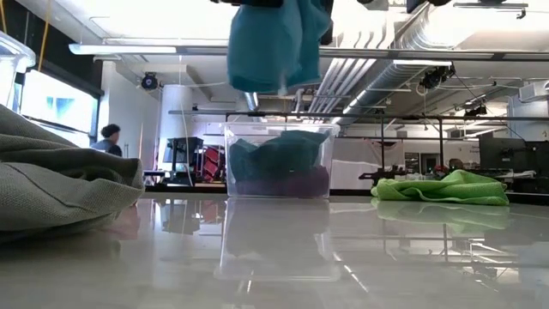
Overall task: Sort towels by color in basket
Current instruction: Put the blue microfiber towel into the bottom transparent bin
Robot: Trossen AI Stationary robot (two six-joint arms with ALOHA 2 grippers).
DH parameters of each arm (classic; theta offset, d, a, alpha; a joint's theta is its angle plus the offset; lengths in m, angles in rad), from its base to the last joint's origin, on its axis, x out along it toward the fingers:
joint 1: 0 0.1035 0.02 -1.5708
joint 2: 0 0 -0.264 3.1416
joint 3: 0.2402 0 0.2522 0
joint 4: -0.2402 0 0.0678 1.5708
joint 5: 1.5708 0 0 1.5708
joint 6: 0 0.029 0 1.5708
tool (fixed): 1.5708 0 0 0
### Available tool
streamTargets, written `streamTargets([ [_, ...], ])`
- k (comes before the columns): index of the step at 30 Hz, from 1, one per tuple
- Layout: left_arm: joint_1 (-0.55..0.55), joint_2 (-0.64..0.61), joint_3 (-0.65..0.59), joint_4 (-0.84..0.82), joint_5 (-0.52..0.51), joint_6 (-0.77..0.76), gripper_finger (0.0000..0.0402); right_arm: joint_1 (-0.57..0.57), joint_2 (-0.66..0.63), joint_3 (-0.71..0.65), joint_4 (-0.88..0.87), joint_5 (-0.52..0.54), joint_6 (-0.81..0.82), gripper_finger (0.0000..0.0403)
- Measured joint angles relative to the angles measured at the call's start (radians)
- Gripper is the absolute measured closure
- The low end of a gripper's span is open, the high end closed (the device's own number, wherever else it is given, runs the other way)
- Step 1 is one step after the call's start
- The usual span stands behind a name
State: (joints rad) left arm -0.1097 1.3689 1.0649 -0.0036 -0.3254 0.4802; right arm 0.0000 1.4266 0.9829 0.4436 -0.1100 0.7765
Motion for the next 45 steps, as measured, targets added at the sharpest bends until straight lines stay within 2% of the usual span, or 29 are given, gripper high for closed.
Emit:
streamTargets([
  [3,-0.005,0.0,0.0,-0.052,0.021,-0.055,0.0219,0.002,0.001,0.0,0.004,0.043,-0.03,0.0367],
  [10,-0.021,-0.02,0.001,-0.169,0.036,-0.194,0.0354,-0.041,-0.01,0.0,0.014,0.046,-0.042,0.026],
  [13,-0.022,-0.04,0.001,-0.212,0.038,-0.294,0.0391,-0.065,-0.047,0.002,0.001,0.045,-0.032,0.0238],
  [17,-0.022,-0.065,0.003,-0.259,0.065,-0.409,0.0383,-0.074,-0.12,0.003,-0.079,0.066,-0.078,0.0237],
  [22,-0.034,-0.086,0.071,-0.406,0.06,-0.494,0.0383,-0.072,-0.184,0.003,-0.252,0.2,-0.152,0.0244],
  [26,-0.08,-0.085,0.166,-0.611,0.057,-0.639,0.0392,-0.065,-0.18,0.003,-0.331,0.302,-0.143,0.0245],
  [30,-0.167,-0.085,0.273,-0.884,0.07,-0.771,0.0394,-0.058,-0.17,0.003,-0.388,0.307,-0.13,0.0245],
  [32,-0.214,-0.085,0.324,-1.036,0.073,-0.899,0.0394,-0.046,-0.168,0.003,-0.426,0.314,-0.149,0.0245],
  [35,-0.304,-0.085,0.382,-1.261,0.088,-1.186,0.0395,-0.027,-0.168,0.002,-0.416,0.339,-0.152,0.0245],
  [38,-0.421,-0.085,0.412,-1.425,0.15,-1.441,0.0395,-0.013,-0.168,0.002,-0.377,0.375,-0.16,0.0245],
  [41,-0.538,-0.085,0.414,-1.503,0.213,-1.651,0.0396,-0.011,-0.168,0.002,-0.343,0.396,-0.22,0.0245],
  [45,-0.667,-0.082,0.348,-1.47,0.213,-1.874,0.039,-0.026,-0.168,0.002,-0.34,0.396,-0.279,0.0245],
])
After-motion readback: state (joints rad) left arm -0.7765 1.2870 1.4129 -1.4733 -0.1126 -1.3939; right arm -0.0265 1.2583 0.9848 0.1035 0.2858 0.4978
